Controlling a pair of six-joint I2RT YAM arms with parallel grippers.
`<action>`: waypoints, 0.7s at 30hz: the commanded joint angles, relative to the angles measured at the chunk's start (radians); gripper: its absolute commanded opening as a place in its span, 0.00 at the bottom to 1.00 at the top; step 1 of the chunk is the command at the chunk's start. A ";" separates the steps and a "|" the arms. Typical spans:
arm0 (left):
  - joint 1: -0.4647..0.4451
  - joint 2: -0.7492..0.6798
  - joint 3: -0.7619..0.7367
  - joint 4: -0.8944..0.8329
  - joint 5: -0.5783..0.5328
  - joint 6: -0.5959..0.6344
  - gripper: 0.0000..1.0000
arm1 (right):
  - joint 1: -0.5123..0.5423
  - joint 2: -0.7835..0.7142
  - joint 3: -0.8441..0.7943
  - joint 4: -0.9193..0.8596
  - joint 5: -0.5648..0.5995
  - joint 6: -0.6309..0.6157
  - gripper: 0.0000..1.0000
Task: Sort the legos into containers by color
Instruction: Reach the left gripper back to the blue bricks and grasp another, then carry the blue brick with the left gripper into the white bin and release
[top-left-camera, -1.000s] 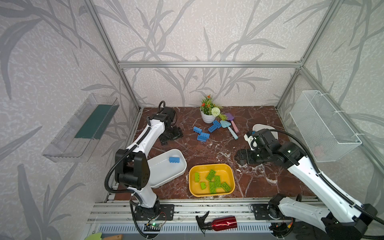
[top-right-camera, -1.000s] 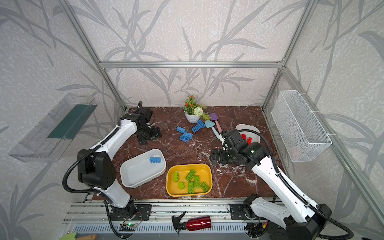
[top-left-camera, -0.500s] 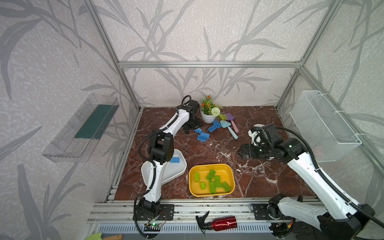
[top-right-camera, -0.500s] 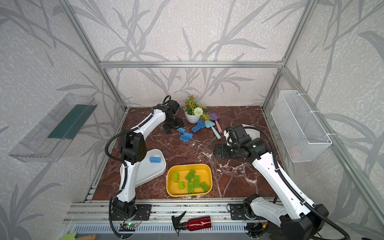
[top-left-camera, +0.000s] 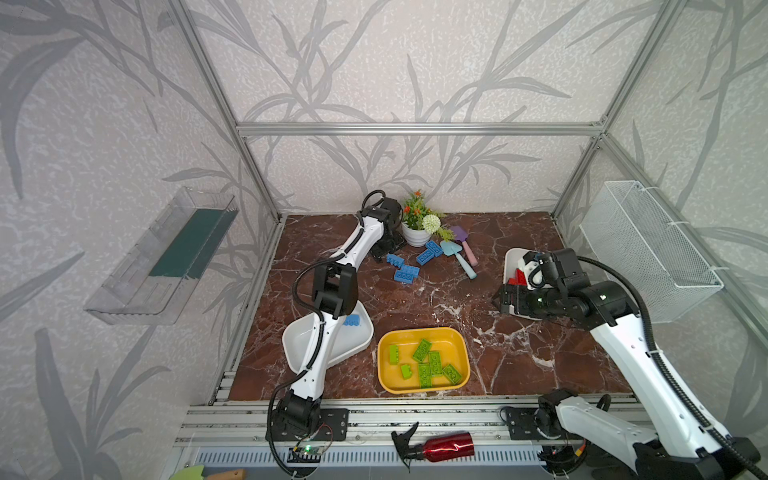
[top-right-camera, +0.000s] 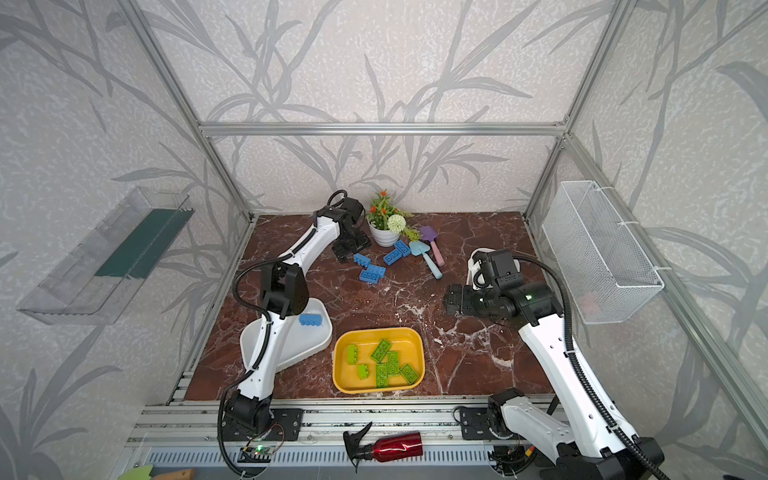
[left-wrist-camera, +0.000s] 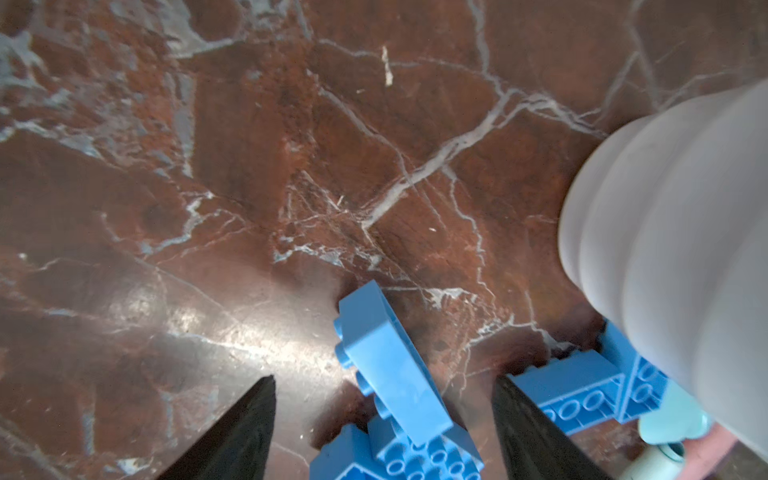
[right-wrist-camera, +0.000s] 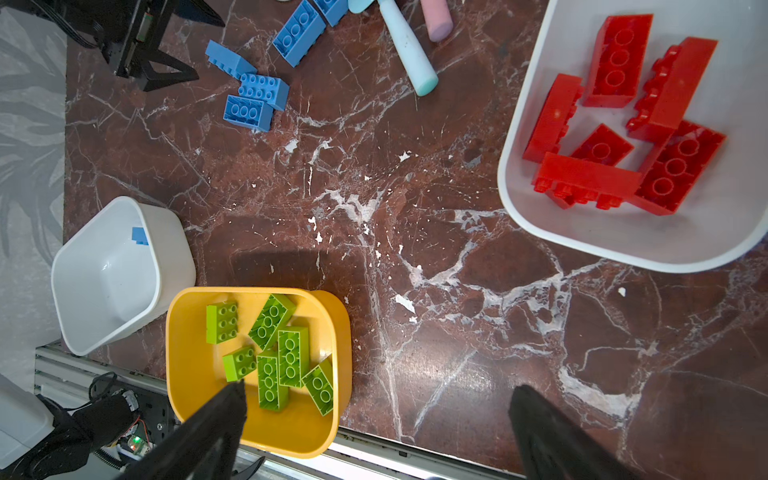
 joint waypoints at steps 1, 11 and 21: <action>-0.002 0.036 0.042 -0.041 -0.024 -0.035 0.80 | -0.023 -0.028 0.002 -0.044 -0.021 -0.027 0.99; -0.016 0.065 0.055 -0.057 -0.014 -0.037 0.51 | -0.062 -0.054 -0.001 -0.082 -0.024 -0.046 0.99; -0.014 0.033 0.050 -0.065 -0.026 -0.009 0.16 | -0.068 -0.073 -0.011 -0.079 -0.034 -0.043 0.99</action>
